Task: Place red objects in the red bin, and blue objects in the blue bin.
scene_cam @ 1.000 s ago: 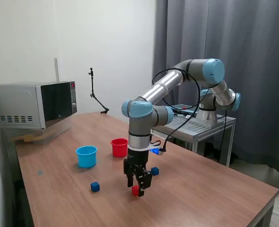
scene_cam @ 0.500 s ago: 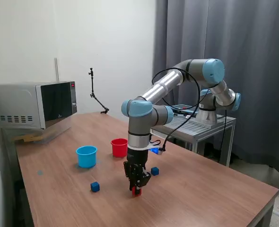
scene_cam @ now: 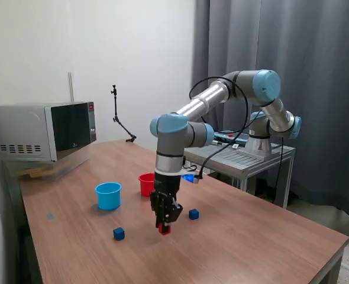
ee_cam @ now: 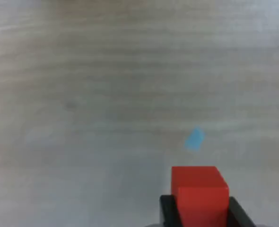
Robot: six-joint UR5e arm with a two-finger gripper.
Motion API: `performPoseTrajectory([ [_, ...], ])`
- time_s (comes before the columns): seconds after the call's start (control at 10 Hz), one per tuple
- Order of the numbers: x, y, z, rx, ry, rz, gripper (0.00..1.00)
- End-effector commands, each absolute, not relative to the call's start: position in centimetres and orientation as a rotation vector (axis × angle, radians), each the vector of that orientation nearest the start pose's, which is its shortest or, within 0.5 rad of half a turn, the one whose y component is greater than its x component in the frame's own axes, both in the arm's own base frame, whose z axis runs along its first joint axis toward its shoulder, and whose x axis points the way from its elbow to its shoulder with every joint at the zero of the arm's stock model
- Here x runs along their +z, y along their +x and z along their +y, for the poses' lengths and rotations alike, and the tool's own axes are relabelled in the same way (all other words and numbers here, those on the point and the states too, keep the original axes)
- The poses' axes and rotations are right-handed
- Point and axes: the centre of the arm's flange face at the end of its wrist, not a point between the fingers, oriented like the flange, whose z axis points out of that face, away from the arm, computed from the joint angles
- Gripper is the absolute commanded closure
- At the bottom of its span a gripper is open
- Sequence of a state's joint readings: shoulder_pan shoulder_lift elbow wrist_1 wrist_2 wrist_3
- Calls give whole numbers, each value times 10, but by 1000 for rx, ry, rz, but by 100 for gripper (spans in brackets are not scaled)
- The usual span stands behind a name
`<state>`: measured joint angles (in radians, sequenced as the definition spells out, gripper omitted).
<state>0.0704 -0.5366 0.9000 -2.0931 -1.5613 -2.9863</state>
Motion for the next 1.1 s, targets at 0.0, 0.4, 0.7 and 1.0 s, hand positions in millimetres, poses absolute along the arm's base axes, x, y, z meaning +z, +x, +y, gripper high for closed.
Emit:
performPoseTrajectory([
  [0.0, 234, -823, -144, 268, -2133, 2478, 100],
  [0.4, 229, -769, -39, 193, -1881, 2509, 100],
  [0.7, 229, -747, 1, 136, -1790, 2532, 100],
  [1.0, 250, -730, 54, 166, -1690, 2592, 100],
])
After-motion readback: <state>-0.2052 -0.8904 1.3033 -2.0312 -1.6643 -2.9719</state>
